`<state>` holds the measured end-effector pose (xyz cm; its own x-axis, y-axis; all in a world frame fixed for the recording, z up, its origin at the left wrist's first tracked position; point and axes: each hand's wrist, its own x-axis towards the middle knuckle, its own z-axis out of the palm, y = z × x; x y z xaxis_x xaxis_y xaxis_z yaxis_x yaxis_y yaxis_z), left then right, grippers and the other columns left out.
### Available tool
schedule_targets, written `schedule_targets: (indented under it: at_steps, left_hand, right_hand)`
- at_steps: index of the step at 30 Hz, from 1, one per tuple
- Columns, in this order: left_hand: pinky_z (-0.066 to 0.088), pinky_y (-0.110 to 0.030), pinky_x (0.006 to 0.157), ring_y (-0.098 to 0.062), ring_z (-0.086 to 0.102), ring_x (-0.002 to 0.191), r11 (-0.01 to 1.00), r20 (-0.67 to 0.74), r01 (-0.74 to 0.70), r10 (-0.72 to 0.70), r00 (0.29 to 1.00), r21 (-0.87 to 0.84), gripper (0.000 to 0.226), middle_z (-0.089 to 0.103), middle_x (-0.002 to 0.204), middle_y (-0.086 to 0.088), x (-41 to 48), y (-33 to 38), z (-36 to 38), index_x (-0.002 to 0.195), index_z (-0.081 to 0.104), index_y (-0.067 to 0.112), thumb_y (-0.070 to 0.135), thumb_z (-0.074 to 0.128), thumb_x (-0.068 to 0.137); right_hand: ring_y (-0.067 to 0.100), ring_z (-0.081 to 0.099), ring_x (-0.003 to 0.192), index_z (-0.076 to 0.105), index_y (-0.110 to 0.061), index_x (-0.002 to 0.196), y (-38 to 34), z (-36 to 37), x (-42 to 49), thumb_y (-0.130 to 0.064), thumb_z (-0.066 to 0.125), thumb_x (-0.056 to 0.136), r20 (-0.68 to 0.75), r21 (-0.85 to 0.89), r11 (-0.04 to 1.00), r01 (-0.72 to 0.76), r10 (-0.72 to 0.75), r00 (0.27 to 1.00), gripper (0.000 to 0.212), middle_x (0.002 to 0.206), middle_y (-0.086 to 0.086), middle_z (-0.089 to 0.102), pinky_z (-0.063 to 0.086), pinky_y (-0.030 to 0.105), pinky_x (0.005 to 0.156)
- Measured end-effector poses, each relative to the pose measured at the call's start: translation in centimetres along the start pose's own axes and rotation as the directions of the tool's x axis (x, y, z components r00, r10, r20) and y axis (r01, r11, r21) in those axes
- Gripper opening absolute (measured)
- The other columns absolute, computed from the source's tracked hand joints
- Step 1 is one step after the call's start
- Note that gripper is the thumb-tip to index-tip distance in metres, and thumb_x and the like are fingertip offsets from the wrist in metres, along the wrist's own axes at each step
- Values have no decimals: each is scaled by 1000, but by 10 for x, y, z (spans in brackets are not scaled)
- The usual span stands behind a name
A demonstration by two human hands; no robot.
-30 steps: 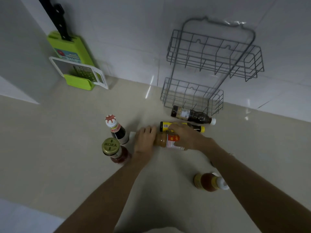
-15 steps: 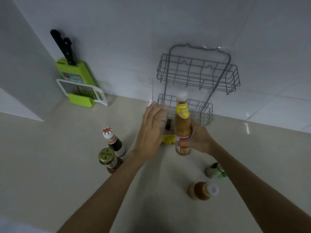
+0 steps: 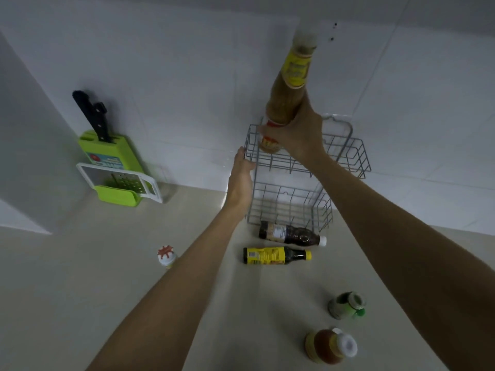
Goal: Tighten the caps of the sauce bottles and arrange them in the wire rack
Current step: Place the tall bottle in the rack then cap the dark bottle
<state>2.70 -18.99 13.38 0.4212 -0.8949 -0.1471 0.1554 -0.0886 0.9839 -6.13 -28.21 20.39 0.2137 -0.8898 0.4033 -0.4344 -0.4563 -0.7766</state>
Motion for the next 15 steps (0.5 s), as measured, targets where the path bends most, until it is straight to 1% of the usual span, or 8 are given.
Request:
schedule_targets:
  at_steps: [2, 4, 6, 8, 10, 12, 14, 15]
  left_hand:
    - [18, -39, 120, -17, 30, 143, 998, 23, -25, 27, 999, -51, 72, 33, 157, -2, 4, -8, -2, 152, 26, 25, 46, 34, 84]
    - [16, -33, 119, -8, 31, 139, 992, 43, -24, 30, 999, -126, 64, 33, 157, 0, 7, -13, -4, 153, 26, 25, 47, 33, 93]
    - [15, -30, 118, -6, 29, 138, 981, 35, -8, 15, 999, -196, 51, 33, 156, 0, 7, -14, -3, 152, 25, 22, 35, 23, 103]
    - [13, -32, 121, -10, 27, 142, 972, 52, -19, 32, 998, -233, 47, 37, 152, 0, 6, -14, -1, 152, 24, 19, 26, 18, 105]
    - [14, -30, 120, -7, 30, 137, 967, 61, -43, 60, 996, -250, 47, 43, 140, 5, 8, -15, -1, 151, 25, 18, 22, 18, 105]
    - [17, -29, 117, -5, 33, 131, 964, 60, -41, 59, 996, -264, 47, 45, 134, 7, 10, -18, -1, 151, 27, 19, 23, 18, 105]
    - [20, -27, 117, -6, 36, 133, 971, 61, -62, 78, 995, -230, 47, 46, 137, 6, 10, -19, -1, 151, 26, 19, 24, 17, 105]
    - [24, -25, 116, -4, 39, 133, 975, 66, -81, 96, 993, -208, 48, 47, 140, 6, 10, -19, -2, 151, 27, 18, 23, 17, 105]
  right_hand:
    - [18, 66, 93, 49, -16, 124, 7, 14, 0, -41, 88, 55, 43, -35, 999, 3, -2, 999, 84, 109, 0, 69, 57, 37, 86]
    - [16, 66, 93, 49, -17, 124, 12, 23, -4, -43, 88, 56, 66, -45, 999, -5, 8, 998, 82, 110, -1, 69, 57, 35, 85]
    - [16, 66, 96, 49, -18, 124, 14, 29, -9, -46, 87, 57, 72, -38, 999, -7, 10, 997, 83, 113, 0, 69, 56, 33, 86]
    - [17, 66, 97, 49, -16, 125, 13, 33, -12, -46, 87, 58, 73, -42, 999, 5, -2, 997, 82, 114, 2, 69, 55, 32, 85]
    - [20, 67, 98, 48, -15, 123, 12, 35, -12, -47, 87, 58, 84, -56, 998, 13, -8, 996, 82, 113, 2, 68, 56, 36, 86]
    - [23, 67, 99, 46, -14, 123, 13, 37, -13, -51, 85, 59, 98, -62, 998, 7, -1, 995, 84, 113, 3, 67, 56, 41, 86]
    - [26, 67, 102, 41, -13, 126, 13, 38, -13, -59, 81, 60, 110, -115, 993, -8, 21, 994, 89, 116, 6, 66, 56, 45, 86]
    - [27, 66, 103, 39, -13, 128, 12, 39, -13, -62, 79, 61, 126, -138, 990, -22, 39, 991, 91, 118, 7, 65, 56, 45, 86]
